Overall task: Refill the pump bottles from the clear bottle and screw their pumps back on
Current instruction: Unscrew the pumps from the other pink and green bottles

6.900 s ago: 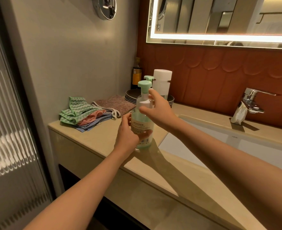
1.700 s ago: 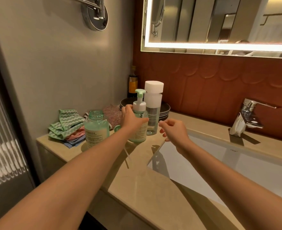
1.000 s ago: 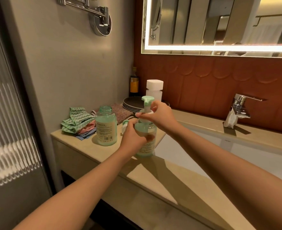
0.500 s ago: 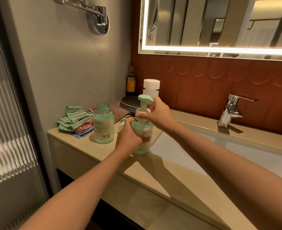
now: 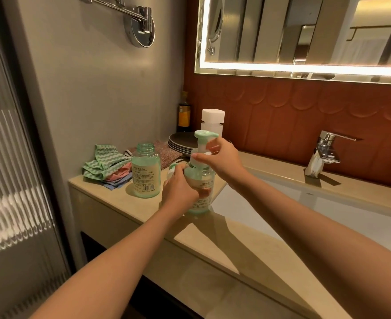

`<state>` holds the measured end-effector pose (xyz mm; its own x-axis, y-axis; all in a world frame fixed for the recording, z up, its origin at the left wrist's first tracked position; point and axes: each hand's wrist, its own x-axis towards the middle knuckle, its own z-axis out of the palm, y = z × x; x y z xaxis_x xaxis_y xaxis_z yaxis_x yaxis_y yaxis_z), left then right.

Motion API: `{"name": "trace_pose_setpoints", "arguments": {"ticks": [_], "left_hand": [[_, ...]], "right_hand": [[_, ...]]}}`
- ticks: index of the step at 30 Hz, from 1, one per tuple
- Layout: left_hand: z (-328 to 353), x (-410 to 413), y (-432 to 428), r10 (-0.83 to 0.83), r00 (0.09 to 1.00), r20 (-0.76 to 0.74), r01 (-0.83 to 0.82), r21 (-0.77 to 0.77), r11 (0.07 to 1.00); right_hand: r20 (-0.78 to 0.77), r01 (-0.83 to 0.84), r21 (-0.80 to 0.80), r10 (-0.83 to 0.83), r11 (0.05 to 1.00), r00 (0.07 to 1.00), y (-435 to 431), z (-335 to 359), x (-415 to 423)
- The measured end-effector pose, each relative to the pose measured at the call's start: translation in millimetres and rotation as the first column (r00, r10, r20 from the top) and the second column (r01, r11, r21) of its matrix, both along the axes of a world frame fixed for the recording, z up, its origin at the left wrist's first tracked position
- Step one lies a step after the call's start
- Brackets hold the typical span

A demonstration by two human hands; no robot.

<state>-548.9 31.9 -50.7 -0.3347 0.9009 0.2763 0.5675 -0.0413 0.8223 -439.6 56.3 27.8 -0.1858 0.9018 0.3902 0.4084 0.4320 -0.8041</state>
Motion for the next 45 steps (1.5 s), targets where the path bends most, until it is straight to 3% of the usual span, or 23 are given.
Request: {"name": "trace_pose_setpoints", "arguments": {"ticks": [4, 10, 17, 23, 31, 37, 40, 45], "left_hand": [[-0.9, 0.6, 0.5, 0.007, 1.000, 0.005, -0.007, -0.007, 1.000], [-1.5, -0.4, 0.5, 0.024, 1.000, -0.013, -0.023, 0.003, 1.000], [-2.1, -0.3, 0.4, 0.009, 1.000, -0.006, -0.009, 0.003, 1.000], [-2.5, -1.4, 1.1, 0.012, 1.000, -0.020, -0.012, -0.004, 1.000], [-2.6, -0.6, 1.1, 0.005, 1.000, 0.009, -0.005, -0.014, 1.000], [-3.3, -1.9, 0.9, 0.015, 1.000, -0.025, -0.015, -0.006, 1.000], [-2.5, -1.6, 0.1, -0.006, 1.000, -0.002, 0.006, -0.003, 1.000], [-3.7, -2.1, -0.8, -0.023, 1.000, 0.005, 0.023, 0.017, 1.000]], "right_hand": [[-0.089, -0.109, -0.032, 0.105, 0.994, 0.990, -3.5, -6.2, -0.3], [0.067, 0.063, 0.103, -0.070, 0.993, 0.995, -1.0, -4.5, -4.6], [-0.045, -0.096, 0.038, 0.097, 0.995, 0.994, -6.4, -8.0, -1.9], [0.081, 0.056, 0.096, -0.064, 0.994, 0.995, 0.6, 0.3, -0.5], [0.079, -0.047, 0.051, 0.043, 0.998, 0.996, -1.1, -5.3, -3.2], [0.155, 0.096, 0.127, -0.115, 0.987, 0.981, 2.2, 2.8, -2.5], [0.160, 0.017, 0.129, -0.037, 0.992, 0.986, 0.3, 3.7, -2.4], [0.016, -0.129, -0.041, 0.130, 0.991, 0.991, -5.1, 2.0, -3.5]]}}
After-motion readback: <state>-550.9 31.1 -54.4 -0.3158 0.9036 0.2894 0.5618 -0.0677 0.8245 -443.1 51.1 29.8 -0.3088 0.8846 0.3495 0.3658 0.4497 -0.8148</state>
